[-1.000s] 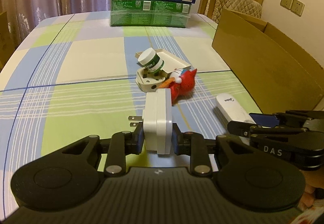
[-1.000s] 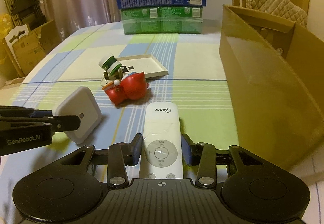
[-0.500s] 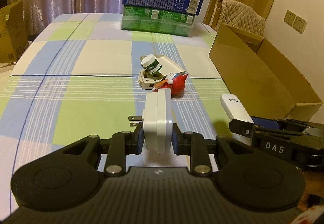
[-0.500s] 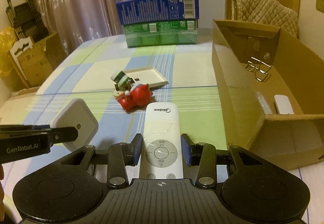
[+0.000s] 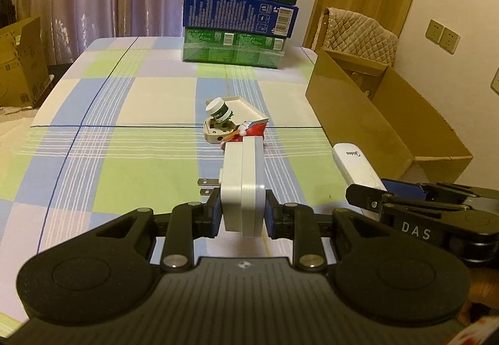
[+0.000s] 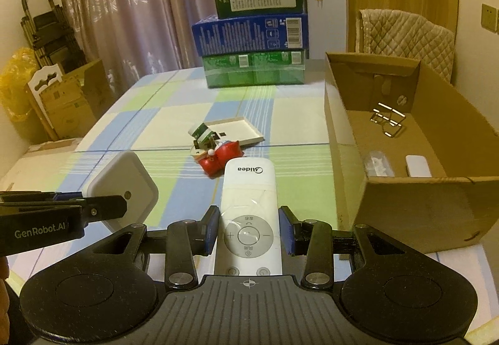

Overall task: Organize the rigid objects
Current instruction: 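Lift and carry the adapter and remote toward the cardboard box with both tools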

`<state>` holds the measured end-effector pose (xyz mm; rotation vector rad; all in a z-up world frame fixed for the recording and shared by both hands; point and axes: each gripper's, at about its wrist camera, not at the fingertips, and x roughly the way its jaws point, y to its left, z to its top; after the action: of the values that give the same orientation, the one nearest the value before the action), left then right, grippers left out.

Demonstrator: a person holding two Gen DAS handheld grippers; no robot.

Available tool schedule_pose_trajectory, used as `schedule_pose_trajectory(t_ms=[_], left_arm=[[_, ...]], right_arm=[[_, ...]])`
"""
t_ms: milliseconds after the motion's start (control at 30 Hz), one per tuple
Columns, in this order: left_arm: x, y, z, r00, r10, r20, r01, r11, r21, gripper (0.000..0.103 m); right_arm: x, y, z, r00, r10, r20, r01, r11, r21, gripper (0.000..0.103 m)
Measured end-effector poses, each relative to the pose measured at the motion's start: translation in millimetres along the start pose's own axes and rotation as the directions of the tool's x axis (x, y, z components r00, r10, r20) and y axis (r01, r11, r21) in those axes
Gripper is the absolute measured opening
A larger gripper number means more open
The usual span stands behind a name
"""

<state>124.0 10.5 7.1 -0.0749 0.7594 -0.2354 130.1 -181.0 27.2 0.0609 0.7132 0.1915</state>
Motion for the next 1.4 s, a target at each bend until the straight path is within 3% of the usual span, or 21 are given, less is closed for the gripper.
schedule_pose_trajectory(t_ms=[567,1400], left_arm=[[-25.1,-16.5,-0.3,1.000,-0.001,0.024,0.000,1.000,0.017,0.022],[-23.9,-33.3,4.9,0.999,-0.036,0.031,0.035,0.999,0.034,0.022]], right_arm=[[-32.1,-4.3,5.3,0.999,0.006,0.042,-0.006,1.000,0.015,0.038],[-45.4,-17.1,12.3,0.998,-0.015,0.063,0.014,1.000,0.027,0.038]])
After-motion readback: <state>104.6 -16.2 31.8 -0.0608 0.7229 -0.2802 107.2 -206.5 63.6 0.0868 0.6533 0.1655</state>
